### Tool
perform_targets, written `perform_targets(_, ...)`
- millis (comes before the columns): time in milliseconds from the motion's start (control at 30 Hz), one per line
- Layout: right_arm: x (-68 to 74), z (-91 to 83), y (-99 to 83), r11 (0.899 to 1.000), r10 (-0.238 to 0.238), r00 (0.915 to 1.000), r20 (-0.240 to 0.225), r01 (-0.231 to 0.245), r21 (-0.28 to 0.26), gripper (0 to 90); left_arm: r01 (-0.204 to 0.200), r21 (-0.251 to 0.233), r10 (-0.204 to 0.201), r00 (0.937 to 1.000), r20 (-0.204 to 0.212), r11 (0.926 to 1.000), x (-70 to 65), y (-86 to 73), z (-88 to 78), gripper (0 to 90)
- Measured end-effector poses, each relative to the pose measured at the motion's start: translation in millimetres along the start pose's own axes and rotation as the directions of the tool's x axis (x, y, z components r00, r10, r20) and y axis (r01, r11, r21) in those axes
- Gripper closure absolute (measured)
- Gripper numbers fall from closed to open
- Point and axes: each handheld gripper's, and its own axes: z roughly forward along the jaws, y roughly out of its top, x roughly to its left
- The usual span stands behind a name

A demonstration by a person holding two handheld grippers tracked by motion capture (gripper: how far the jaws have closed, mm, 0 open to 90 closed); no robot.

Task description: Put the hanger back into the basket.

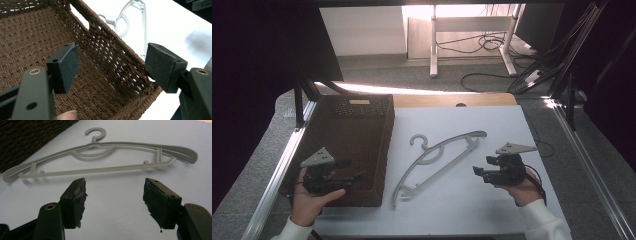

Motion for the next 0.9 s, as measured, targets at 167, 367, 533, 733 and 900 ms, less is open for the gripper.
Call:
perform_targets(167, 2.5, 11.1, 11.1, 1.000, 0.006, 0.9998, -0.020, -0.006, 0.013, 42.3, 0.003, -0.001, -0.003, 1.0000, -0.002, 1.0000, 0.7, -0.2, -0.7, 27.3)
perform_targets(367, 3.1, 25.9, 27.0, 0.999, 0.011, 0.9985, -0.053, -0.010, 0.033, 52.7, 0.003, 0.001, -0.003, 1.0000, -0.001, 1.0000, 1.0, -0.3, -0.8, 27.2)
perform_targets(533, 3.9, 45.8, 43.0, 0.997, 0.003, 0.9968, -0.080, 0.003, 0.072, 62.1, 0.007, 0.002, -0.007, 1.0000, -0.001, 1.0000, 1.6, -0.7, -0.6, 27.2)
perform_targets(733, 2.9, 72.0, 54.7, 0.991, -0.017, 0.9970, -0.075, 0.026, 0.128, 77.7, 0.010, 0.001, -0.010, 0.9999, -0.002, 0.9999, 2.9, -1.3, -1.3, 27.2)
perform_targets(900, 3.3, 92.3, 61.3, 0.985, -0.026, 0.9960, -0.086, 0.040, 0.169, 88.9, 0.009, 0.001, -0.009, 1.0000, -0.002, 1.0000, 2.5, -1.0, -1.4, 27.1)
